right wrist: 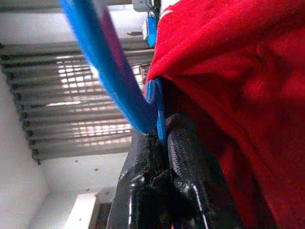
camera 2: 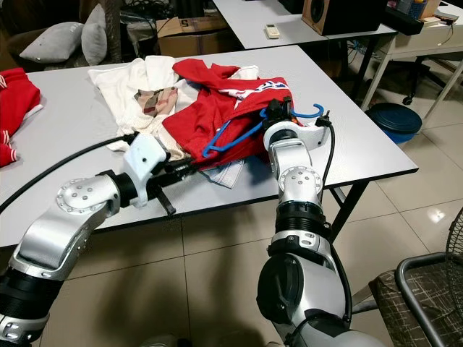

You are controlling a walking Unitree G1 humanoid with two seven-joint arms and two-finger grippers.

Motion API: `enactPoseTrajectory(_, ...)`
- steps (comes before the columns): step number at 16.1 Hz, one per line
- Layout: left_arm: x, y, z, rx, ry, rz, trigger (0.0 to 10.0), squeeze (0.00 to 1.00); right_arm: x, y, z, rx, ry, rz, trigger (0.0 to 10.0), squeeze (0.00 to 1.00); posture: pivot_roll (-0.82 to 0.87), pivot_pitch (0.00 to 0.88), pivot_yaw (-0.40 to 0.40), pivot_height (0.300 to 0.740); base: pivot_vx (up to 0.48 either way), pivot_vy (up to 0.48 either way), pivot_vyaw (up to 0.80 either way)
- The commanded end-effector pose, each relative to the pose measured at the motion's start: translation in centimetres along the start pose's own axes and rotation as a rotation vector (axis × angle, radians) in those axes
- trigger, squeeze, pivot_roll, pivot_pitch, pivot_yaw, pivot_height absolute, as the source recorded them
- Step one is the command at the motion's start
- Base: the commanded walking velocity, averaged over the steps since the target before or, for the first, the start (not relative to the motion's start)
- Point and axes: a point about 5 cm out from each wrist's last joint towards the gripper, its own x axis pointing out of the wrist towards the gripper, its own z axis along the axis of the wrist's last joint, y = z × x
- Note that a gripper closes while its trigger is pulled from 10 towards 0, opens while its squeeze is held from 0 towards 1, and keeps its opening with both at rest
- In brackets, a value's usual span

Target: Hang hanger

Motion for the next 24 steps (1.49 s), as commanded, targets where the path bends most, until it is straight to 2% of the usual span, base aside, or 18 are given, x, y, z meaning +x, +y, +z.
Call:
enactPoseTrajectory(1, -0.3, 0.9, 0.3, -0.008, -0.013, 0.038, 0.0, 0.00, -0.1, 0.1, 0.8, -0.041, -0.026, 0.009, 10.0, 0.00, 0.02, 0.000, 0.030, 0.740, 0.000, 0.000, 0.00)
enactPoseTrajectory(4, -0.5, 1.0, 1.2, -0.032, -0.065, 0.052, 0.0, 0.00, 0.1, -0.7, 0.1, -0.138, -0.007, -0.016, 10.0, 0.00, 0.03, 0.000, 0.008, 0.740, 0.000, 0.000, 0.00)
enactPoseTrajectory(7, -0.7, 0.9, 1.3, -0.038, -0.069, 0.069, 0.0, 0.00, 0.3, -0.6, -0.5, -0.130, 0.009, -0.021, 10.0, 0.00, 0.05, 0.000, -0.018, 0.740, 0.000, 0.000, 0.00)
enactPoseTrajectory(8, -0.7, 1.0, 0.6, -0.035, -0.033, 0.089, 0.0, 0.00, 0.2, -0.1, -0.2, -0.064, -0.005, 0.010, 10.0, 0.00, 0.06, 0.003, -0.025, 0.740, 0.000, 0.000, 0.00)
enactPoseTrajectory(9, -0.7, 0.8, -0.6, -0.026, 0.024, 0.075, 0.0, 0.00, 0.1, 0.3, 0.6, 0.057, -0.034, 0.041, 10.0, 0.00, 0.06, 0.005, -0.026, 0.740, 0.000, 0.000, 0.00)
enactPoseTrajectory(11, -0.7, -0.4, -1.8, 0.005, 0.086, 0.001, 0.0, 0.00, 0.0, 0.2, 2.2, 0.175, -0.083, 0.052, 10.0, 0.00, 0.05, 0.006, -0.016, 0.740, 0.000, 0.000, 0.00)
enactPoseTrajectory(13, -0.7, -0.7, -2.8, 0.025, 0.138, -0.015, 0.0, 0.00, -0.2, 0.3, 2.9, 0.150, -0.077, 0.069, 10.0, 0.00, 0.04, 0.004, -0.007, 0.740, 0.000, 0.000, 0.00)
enactPoseTrajectory(16, -0.4, 0.1, -3.5, 0.034, 0.177, 0.036, 0.0, 0.00, -1.0, 0.4, 2.8, 0.206, -0.029, 0.121, 10.0, 0.00, 0.04, 0.000, 0.001, 0.740, 0.000, 0.000, 0.00)
enactPoseTrajectory(18, 0.0, 1.3, -2.7, 0.041, 0.143, 0.084, 0.0, 0.00, -1.5, -0.4, 1.8, 0.104, 0.043, 0.104, 10.0, 0.00, 0.04, 0.000, 0.006, 0.740, 0.000, 0.000, 0.00)
enactPoseTrajectory(20, 0.2, 1.5, -0.8, 0.012, 0.044, 0.076, 0.0, 0.00, -1.6, -1.3, 1.1, 0.040, 0.057, 0.058, 10.0, 0.00, 0.04, 0.000, 0.009, 0.740, 0.000, 0.000, 0.00)
enactPoseTrajectory(22, 0.0, 0.8, 1.2, -0.005, -0.053, -0.001, 0.0, 0.00, -1.3, -2.1, 0.8, 0.012, 0.042, -0.001, 10.0, 0.00, 0.05, 0.000, 0.011, 0.740, 0.000, 0.000, 0.00)
enactPoseTrajectory(24, -0.2, -0.6, 1.2, 0.016, -0.041, -0.106, 0.0, 0.00, -0.8, -1.9, 0.5, 0.020, 0.037, -0.011, 10.0, 0.00, 0.06, 0.000, 0.004, 0.740, 0.000, 0.000, 0.00)
